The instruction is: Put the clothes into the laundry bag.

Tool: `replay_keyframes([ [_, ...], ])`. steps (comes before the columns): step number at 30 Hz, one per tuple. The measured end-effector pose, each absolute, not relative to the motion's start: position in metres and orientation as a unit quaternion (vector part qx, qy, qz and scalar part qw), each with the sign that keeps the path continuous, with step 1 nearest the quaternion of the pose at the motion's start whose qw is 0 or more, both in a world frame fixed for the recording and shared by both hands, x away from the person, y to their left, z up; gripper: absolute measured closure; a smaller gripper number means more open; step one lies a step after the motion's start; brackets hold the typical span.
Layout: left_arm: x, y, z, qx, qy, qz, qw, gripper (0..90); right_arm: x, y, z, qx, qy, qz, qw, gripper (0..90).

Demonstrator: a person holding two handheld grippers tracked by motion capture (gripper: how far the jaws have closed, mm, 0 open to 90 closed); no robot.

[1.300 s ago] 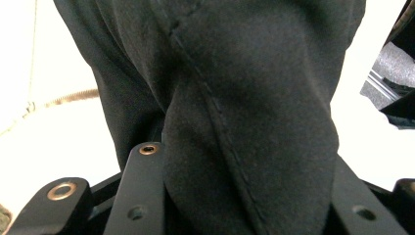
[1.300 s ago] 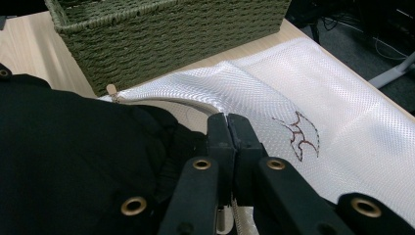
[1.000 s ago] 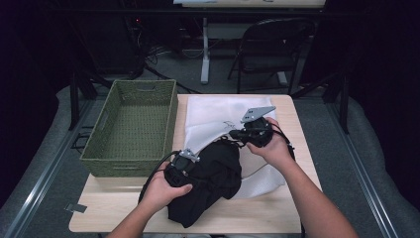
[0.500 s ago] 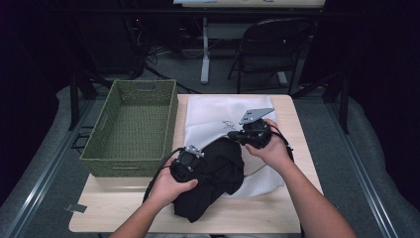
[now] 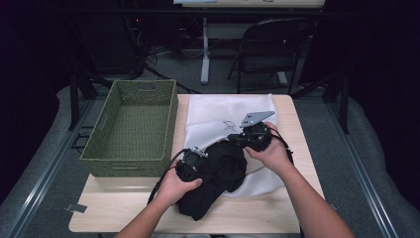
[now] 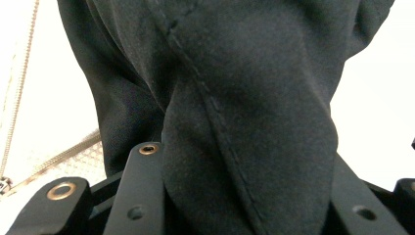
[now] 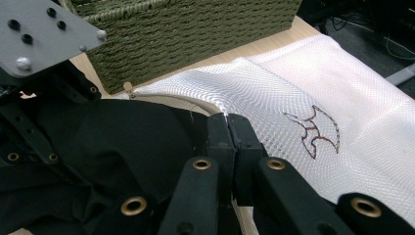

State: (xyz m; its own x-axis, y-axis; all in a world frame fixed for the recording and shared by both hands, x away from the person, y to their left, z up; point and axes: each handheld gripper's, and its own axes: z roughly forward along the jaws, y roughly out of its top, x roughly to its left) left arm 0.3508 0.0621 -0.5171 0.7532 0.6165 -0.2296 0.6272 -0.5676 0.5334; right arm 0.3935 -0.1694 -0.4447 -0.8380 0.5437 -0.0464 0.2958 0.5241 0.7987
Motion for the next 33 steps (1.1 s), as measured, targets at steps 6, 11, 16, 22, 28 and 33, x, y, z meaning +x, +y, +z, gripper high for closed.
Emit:
replay_keyframes([
  [6,0.353,0.062,-0.518,0.882,0.358,-0.008,0.307,62.3,0.392,-0.170,-0.449,0.246,0.860,0.422,0.145,89.4],
  [11,0.356,0.064,-0.512,0.875,0.362,-0.013,0.322,62.3,0.391,-0.169,-0.450,0.243,0.861,0.423,0.145,89.4],
  [16,0.357,0.062,-0.505,0.872,0.363,-0.008,0.327,62.3,0.390,-0.167,-0.450,0.242,0.860,0.426,0.142,89.5],
  [22,0.362,0.056,-0.503,0.874,0.365,-0.002,0.320,62.3,0.390,-0.167,-0.450,0.242,0.858,0.430,0.142,89.4],
  [28,0.368,0.050,-0.504,0.873,0.370,-0.003,0.319,62.3,0.390,-0.166,-0.450,0.241,0.857,0.432,0.141,89.4],
  [33,0.373,0.047,-0.503,0.870,0.376,-0.005,0.319,62.3,0.390,-0.167,-0.449,0.243,0.855,0.435,0.141,89.4],
])
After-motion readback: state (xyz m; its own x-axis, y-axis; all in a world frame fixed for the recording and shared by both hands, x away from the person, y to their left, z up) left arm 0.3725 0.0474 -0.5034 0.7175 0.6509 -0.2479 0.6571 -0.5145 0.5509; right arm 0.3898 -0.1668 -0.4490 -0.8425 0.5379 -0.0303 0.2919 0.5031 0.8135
